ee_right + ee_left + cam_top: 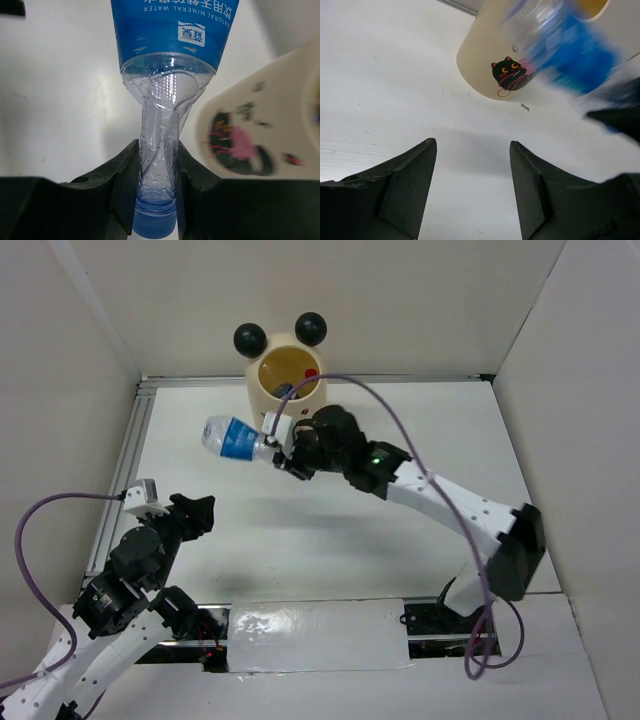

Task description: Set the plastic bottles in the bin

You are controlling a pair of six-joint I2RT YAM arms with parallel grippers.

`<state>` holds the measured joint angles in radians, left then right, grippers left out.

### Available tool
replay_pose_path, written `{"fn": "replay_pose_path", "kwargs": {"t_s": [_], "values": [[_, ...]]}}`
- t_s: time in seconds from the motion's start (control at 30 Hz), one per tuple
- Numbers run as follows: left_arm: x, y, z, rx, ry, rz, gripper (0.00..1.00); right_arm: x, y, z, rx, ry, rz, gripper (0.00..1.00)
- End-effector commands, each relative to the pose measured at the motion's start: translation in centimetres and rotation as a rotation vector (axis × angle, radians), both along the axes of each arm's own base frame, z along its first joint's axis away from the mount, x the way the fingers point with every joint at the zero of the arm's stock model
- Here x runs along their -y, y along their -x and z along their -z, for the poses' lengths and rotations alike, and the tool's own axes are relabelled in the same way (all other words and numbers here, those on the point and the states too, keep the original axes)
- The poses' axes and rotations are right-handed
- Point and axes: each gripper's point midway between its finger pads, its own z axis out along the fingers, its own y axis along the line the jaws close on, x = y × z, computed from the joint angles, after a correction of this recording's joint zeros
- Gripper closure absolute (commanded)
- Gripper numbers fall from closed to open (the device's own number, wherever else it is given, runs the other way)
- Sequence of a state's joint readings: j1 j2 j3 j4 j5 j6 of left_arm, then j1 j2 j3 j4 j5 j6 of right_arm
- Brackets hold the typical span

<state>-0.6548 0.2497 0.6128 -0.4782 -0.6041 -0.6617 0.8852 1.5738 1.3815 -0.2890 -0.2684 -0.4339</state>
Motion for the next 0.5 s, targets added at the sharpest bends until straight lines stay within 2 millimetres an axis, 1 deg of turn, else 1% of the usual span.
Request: {"fn": "replay_pose_path", "kwargs": {"t_s": [0.0,0.03,0.07,0.13,0.17,0.2,0.23,0.27,0.3,0.33,0.37,0.43,0.47], "values": [[-0.2,0.0,-1.3,0.056,0.039,-0.009,0.28,3.8,-1.3,-7.4,0.249,0.02,0.057,0.88],[-0.3,0.1,-1.5,0.064,0.045,-0.009,0.28,4.5,-1.6,-9.1,0.283,0.002,0.094,0.88],[-0.4,0.0,-1.1,0.058,0.039,-0.018,0.28,6.0,-3.1,-8.9,0.287,0.025,0.158,0.88],[-0.6,0.3,-1.4,0.075,0.052,-0.018,0.28,7.4,-3.9,-11.1,0.261,-0.035,0.236,0.9],[-0.5,0.2,-1.0,0.067,0.046,-0.018,0.28,8.2,-5.0,-11.1,0.234,-0.039,0.266,0.9],[-0.5,0.2,-1.0,0.067,0.046,-0.018,0.28,8.4,-5.3,-11.3,0.211,-0.048,0.282,0.9],[-0.3,0.2,-0.6,0.059,0.042,-0.009,0.28,8.9,-6.2,-11.4,0.158,-0.073,0.332,0.93],[-0.3,0.2,-0.6,0.059,0.042,-0.009,0.28,8.9,-6.7,-11.5,0.125,-0.089,0.35,0.94],[-0.2,0.2,-0.6,0.058,0.043,0.0,0.28,8.7,-6.6,-11.1,0.068,-0.1,0.339,0.95],[-0.1,0.2,-0.8,0.066,0.048,0.0,0.28,8.5,-6.8,-11.2,-0.005,-0.139,0.357,0.95],[-0.1,0.2,-0.8,0.066,0.048,0.0,0.28,8.3,-7.8,-11.5,-0.055,-0.17,0.361,0.95],[0.1,0.1,-1.1,0.073,0.056,0.009,0.28,7.7,-8.4,-11.4,-0.197,-0.216,0.365,0.95],[0.1,0.1,-1.1,0.074,0.056,0.009,0.28,8.0,-8.7,-11.7,-0.25,-0.252,0.346,0.95]]}}
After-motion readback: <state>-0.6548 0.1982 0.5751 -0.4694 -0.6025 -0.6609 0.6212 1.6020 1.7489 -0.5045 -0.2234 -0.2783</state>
